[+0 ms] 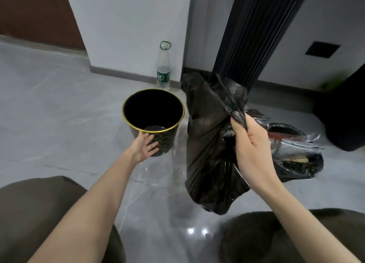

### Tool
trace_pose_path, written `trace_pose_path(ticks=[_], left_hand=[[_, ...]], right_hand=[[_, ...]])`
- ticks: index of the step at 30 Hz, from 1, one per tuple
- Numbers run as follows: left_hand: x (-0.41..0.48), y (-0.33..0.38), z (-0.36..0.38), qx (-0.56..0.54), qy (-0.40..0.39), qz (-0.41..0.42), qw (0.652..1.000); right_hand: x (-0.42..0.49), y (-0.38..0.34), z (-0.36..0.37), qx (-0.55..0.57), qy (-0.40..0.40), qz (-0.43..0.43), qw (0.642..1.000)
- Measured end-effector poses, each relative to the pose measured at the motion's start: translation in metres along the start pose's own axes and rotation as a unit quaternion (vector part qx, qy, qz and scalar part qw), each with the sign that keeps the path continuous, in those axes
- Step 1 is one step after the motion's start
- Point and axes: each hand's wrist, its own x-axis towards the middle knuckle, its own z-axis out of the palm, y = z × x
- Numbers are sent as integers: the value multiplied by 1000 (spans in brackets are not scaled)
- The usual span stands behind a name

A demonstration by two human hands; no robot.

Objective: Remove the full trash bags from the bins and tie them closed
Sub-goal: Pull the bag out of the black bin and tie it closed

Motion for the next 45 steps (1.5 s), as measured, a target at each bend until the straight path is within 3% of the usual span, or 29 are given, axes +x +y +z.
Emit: trace_pose_path(ticks=[7,18,22,27,31,39,45], left_hand=[[0,-2,5,72,8,-13,997],[-106,46,63,181,-87,102,974],[-154,62,65,250,-127,117,953],[-176,47,50,330,-131,74,932],[-186,28,53,341,-112,79,930],[-143,-16,30,289,-24,-19,957],[-117,-48,22,275,-9,0,961]], right_hand=[[-6,8,-8,2,16,3,1000],[-10,-7,-13,-8,-20,-65,998],[-21,-16,-10,-14,-78,-98,992],[-37,-10,1,-60,-178,-130,974],[-44,26,12,-108,-245,-109,957],[-63,79,24,-162,-313,-45,935],[-69,112,16,-248,-366,-65,895]])
